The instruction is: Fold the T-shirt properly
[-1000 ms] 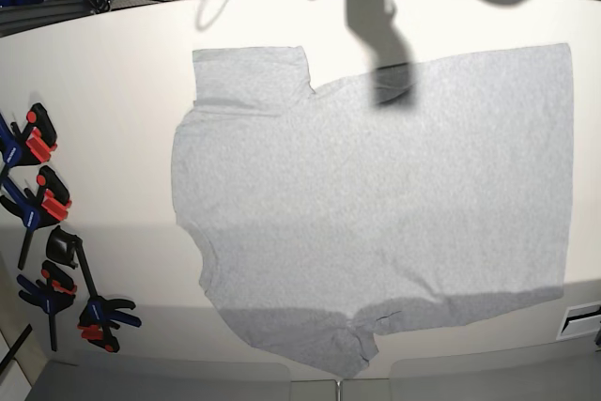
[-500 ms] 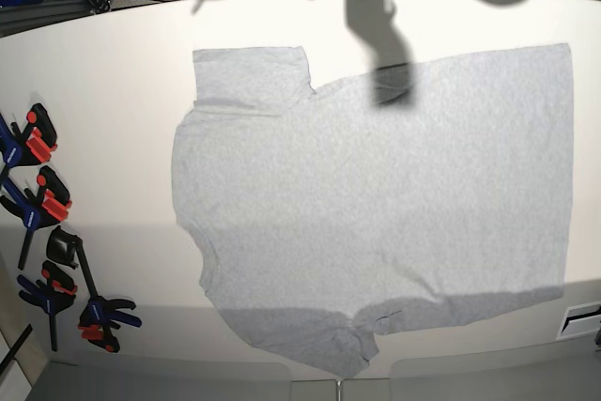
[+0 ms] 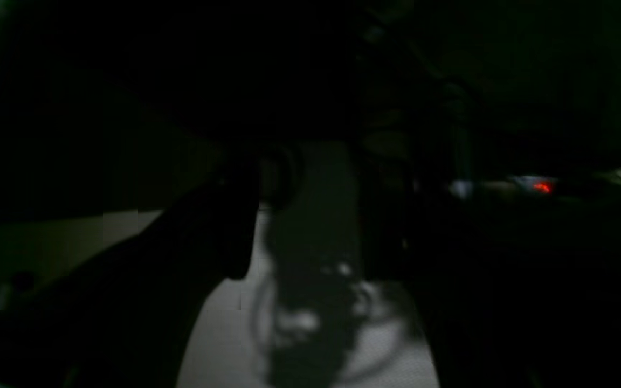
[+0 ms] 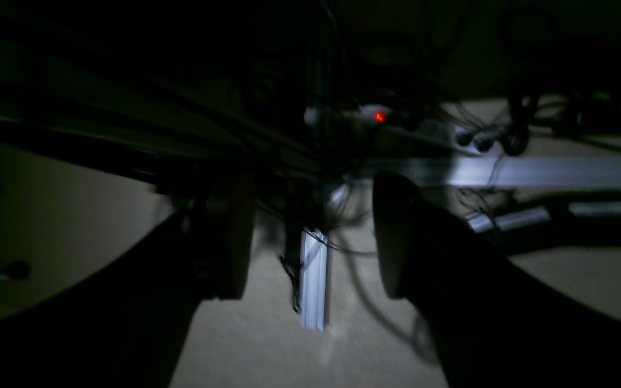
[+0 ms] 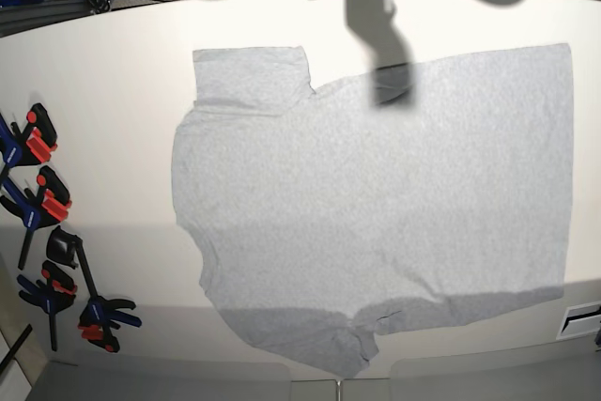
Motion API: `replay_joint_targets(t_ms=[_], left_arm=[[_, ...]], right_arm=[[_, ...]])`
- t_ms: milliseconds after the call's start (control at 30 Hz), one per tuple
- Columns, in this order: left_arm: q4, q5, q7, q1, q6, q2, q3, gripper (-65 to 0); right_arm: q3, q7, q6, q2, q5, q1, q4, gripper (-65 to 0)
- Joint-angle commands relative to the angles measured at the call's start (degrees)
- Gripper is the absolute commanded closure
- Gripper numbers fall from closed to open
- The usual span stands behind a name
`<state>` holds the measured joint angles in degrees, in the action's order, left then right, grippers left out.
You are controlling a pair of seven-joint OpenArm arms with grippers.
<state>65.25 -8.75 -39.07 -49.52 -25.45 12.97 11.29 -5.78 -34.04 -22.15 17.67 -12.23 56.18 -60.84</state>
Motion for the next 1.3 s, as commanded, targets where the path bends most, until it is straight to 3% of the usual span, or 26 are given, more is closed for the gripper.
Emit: replay_joint_targets(t_ms=[0, 167, 333, 467, 533, 633, 833, 933, 1100, 1267], left_arm=[[1.62, 0.2, -1.31, -1.99, -3.63, 0.42, 0.0, -27.7], [6.62, 0.37, -1.29, -5.27, -14.55, 1.36, 0.0, -27.7], [10.47, 0.37, -1.27, -7.72, -14.55, 2.16, -0.07, -27.7], [13.07, 0.44, 0.22, -8.72, -14.55, 2.16, -0.07, -27.7], [14.62, 2.1, 6.19, -8.7, -14.55, 2.16, -0.07, -27.7], [18.29, 8.98, 20.65, -8.59, -14.55, 2.32, -0.07, -27.6], [26.84, 16.55, 33.51, -8.57, -14.55, 2.32, -0.07, -27.6], [32.52, 19.32, 44.98, -8.57, -14.55, 2.71, -0.07, -27.6], [43.47, 24.28, 59.34, -8.61, -14.55, 5.38, -0.04, -27.6], [53.51, 30.21, 68.67, -8.59, -14.55, 6.25, -0.04, -27.6]], right_arm=[[0.15, -1.01, -0.42, 0.31, -0.2, 2.56, -1.92, -32.5], [1.29, 0.98, -0.42, 0.63, -0.2, 5.49, -8.26, -32.6], [4.48, 2.78, -2.49, 0.59, -0.22, 5.77, -11.52, -32.6], [7.72, 3.69, -10.25, 0.59, -0.2, 5.79, -13.77, -32.5], [9.46, 3.72, -14.23, 0.59, -0.2, 5.79, -15.02, -32.5], [12.55, 3.96, -17.7, 0.61, -0.22, 6.54, -17.55, -32.5], [19.1, 10.91, -17.85, 0.61, -0.24, 8.98, -25.49, -32.5], [21.68, 16.65, -17.85, 0.94, -0.26, 8.9, -29.29, -32.5], [22.71, 22.23, -17.85, 3.65, -0.26, 8.92, -35.1, -32.5], [22.75, 30.75, -17.85, 4.2, -0.52, 8.87, -41.24, -32.5]])
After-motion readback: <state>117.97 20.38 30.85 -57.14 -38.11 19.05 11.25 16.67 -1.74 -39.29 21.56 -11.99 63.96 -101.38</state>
